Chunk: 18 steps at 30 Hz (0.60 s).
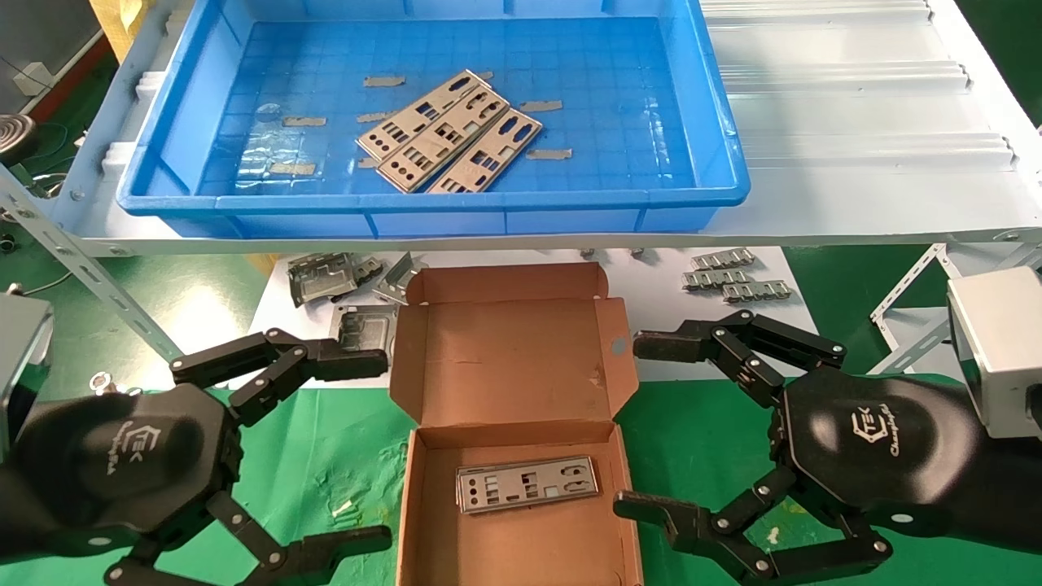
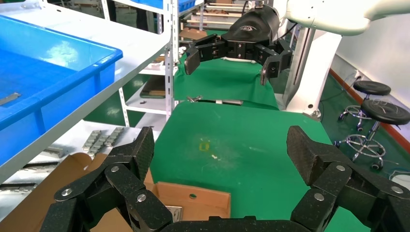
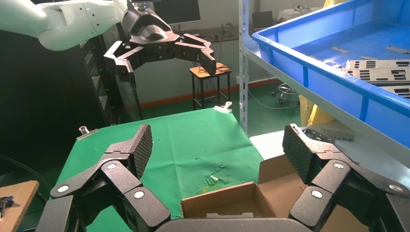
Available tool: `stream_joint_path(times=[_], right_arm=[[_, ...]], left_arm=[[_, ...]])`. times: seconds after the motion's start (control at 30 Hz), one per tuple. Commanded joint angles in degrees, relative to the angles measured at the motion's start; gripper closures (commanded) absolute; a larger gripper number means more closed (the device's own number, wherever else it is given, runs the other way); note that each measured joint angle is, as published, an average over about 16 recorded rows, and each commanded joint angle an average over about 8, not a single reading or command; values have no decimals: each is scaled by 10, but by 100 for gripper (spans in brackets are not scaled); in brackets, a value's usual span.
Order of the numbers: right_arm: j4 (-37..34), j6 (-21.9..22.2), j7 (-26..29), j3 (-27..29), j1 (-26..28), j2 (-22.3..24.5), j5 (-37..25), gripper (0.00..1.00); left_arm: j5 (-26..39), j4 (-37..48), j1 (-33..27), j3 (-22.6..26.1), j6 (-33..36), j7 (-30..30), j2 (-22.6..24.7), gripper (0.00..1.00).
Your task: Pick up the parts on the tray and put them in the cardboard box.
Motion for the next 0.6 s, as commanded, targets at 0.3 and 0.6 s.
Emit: stream_joint_path(times=[0.3, 0.6], right_arm=[[0, 0, 0, 0, 0, 0, 0, 0], [0, 0, 0, 0, 0, 0, 0, 0]], left_arm=[[0, 0, 0, 0, 0, 0, 0, 0], [0, 0, 0, 0, 0, 0, 0, 0]])
